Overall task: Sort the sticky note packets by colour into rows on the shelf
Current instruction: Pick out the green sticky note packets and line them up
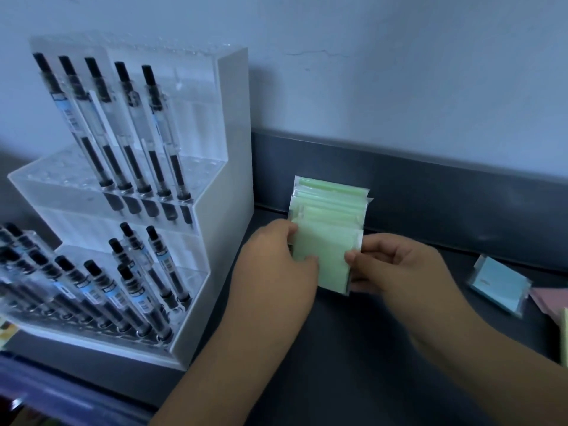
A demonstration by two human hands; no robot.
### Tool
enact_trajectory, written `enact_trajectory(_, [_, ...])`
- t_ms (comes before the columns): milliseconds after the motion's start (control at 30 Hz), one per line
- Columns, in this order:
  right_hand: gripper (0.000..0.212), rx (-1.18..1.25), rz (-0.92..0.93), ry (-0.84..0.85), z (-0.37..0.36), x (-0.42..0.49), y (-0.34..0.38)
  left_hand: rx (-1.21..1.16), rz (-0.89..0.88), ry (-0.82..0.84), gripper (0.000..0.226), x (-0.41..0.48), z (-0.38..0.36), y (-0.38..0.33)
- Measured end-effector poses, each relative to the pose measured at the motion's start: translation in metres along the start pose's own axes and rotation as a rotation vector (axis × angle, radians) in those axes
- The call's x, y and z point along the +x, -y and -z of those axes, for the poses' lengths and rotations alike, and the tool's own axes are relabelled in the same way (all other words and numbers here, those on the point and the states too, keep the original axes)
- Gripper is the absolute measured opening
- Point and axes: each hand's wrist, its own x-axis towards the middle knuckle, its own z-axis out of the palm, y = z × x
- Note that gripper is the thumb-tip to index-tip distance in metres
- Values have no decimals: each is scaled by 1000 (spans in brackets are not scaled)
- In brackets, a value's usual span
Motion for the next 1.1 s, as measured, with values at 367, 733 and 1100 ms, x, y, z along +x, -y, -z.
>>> enact_trajectory(367, [11,-289,90,-177,4,7,-11,104,105,-4,17,32,-3,-3])
enact_trajectory(733, [25,-423,106,-211,8,11,-8,119,64,-14,17,34,-5,2])
enact_trajectory(1100, [21,-318,113,-253,19,15,-4,175,46,-32,18,27,2,-5])
